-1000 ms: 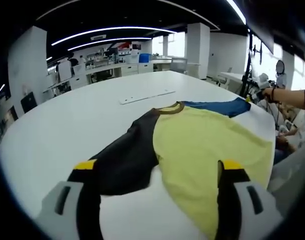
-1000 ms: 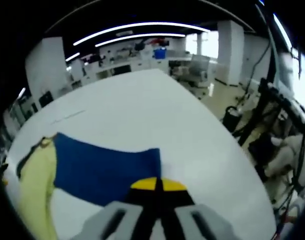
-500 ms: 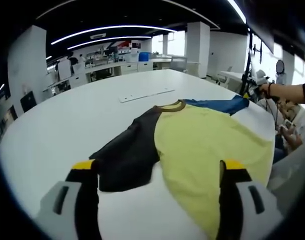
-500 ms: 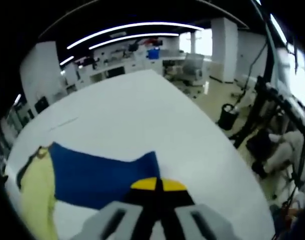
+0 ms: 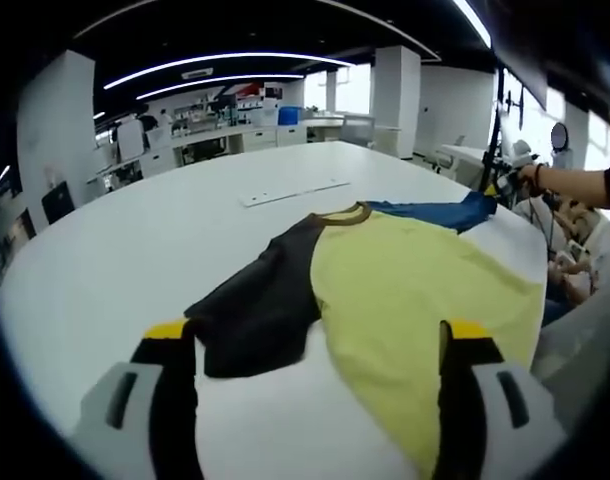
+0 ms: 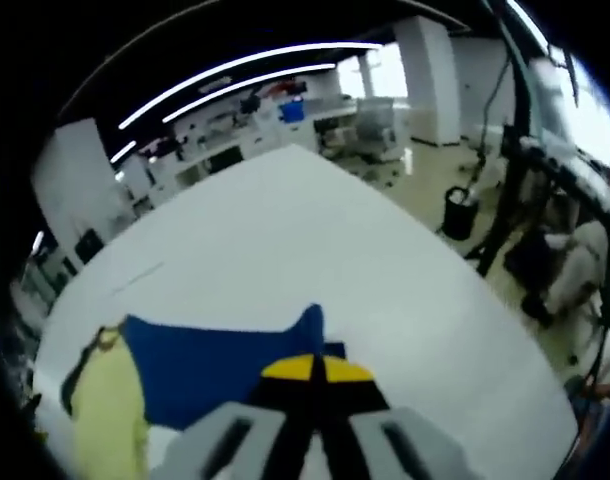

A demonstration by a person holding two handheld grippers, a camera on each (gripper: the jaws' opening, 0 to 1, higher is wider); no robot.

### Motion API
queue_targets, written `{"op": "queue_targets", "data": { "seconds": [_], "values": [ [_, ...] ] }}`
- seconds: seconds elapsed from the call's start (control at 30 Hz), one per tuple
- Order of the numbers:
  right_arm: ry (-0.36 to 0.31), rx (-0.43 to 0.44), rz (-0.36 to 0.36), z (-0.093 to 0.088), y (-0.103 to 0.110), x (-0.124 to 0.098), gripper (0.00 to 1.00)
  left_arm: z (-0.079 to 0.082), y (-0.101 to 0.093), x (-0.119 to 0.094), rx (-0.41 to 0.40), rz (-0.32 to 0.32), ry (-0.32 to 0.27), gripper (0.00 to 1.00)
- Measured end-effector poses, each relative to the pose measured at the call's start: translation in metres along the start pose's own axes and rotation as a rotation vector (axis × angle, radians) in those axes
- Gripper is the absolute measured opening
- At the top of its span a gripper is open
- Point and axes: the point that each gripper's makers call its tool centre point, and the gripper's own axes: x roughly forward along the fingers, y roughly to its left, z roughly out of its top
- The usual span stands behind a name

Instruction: Fold the garment on the visible template until the final outline fits inside the template.

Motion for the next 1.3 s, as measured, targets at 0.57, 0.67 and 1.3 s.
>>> {"op": "queue_targets", "data": {
  "seconds": [0.57,0.67,1.3],
  "values": [
    [0.018,-0.07,0.163,0.009,0.089,-0.007,0.0,-0.015,0.015,-0.02,-0.015,0.025,0.002,0.99],
    [0.02,-0.095,0.196,0.007,0.112,-0.008,0.0,-0.018,0.017,-0.023,-0.019,0.031,0.004,0.99],
    [0.066,-0.221,0.354,0.0,0.21,0.001,0.0,-0.026,0.023,-0.034,-0.039,0.042,-0.003,0.99]
  ]
}}
